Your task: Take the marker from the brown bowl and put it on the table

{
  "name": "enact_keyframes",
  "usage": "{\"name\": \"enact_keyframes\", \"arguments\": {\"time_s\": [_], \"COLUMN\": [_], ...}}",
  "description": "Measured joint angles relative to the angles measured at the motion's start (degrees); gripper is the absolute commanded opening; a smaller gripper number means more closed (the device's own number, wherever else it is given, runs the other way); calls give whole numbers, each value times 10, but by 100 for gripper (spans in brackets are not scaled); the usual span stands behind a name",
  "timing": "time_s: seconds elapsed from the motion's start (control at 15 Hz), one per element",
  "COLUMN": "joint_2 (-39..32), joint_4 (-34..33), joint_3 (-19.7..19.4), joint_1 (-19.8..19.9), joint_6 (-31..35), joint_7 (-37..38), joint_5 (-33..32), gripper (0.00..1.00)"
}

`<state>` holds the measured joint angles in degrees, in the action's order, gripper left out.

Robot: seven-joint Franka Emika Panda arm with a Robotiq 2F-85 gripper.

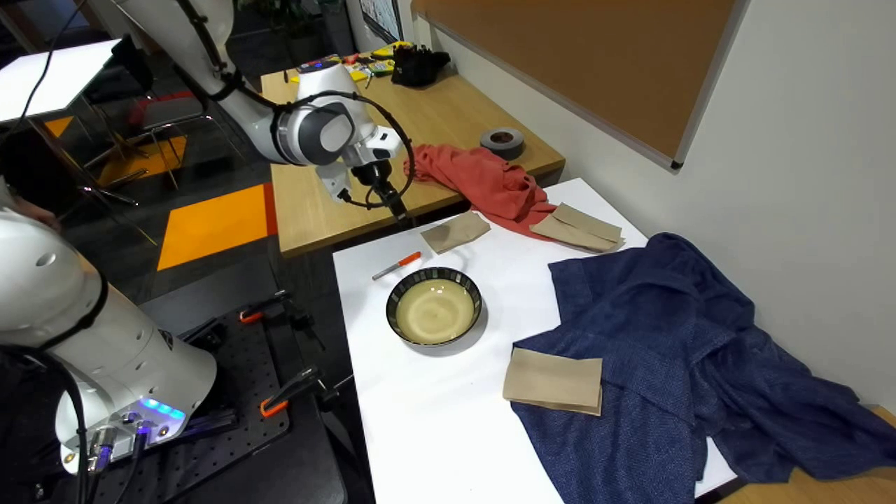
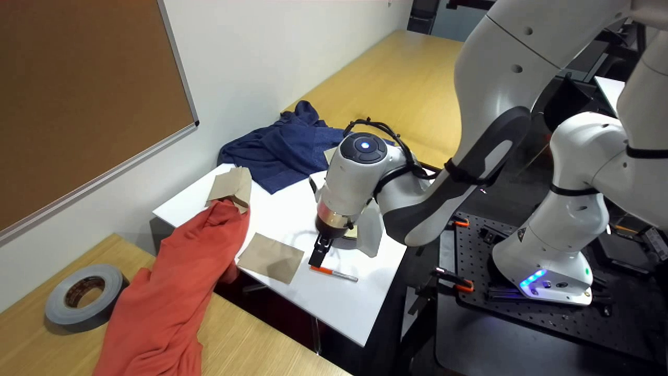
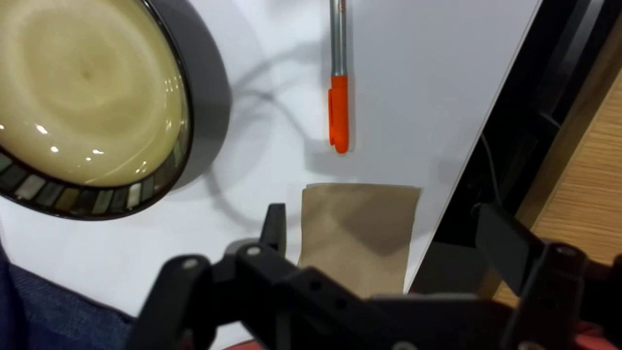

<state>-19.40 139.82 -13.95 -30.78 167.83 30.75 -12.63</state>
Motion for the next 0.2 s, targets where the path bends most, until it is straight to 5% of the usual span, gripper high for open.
{"name": "enact_keyframes", "arguments": {"time_s": [0.2], "joint_2": [13], "joint_4": [10], "joint_3": [4], "joint_1": [3], "joint_6": [-2], "joint_7": [0], "joint_5": [0], "gripper": [100]}}
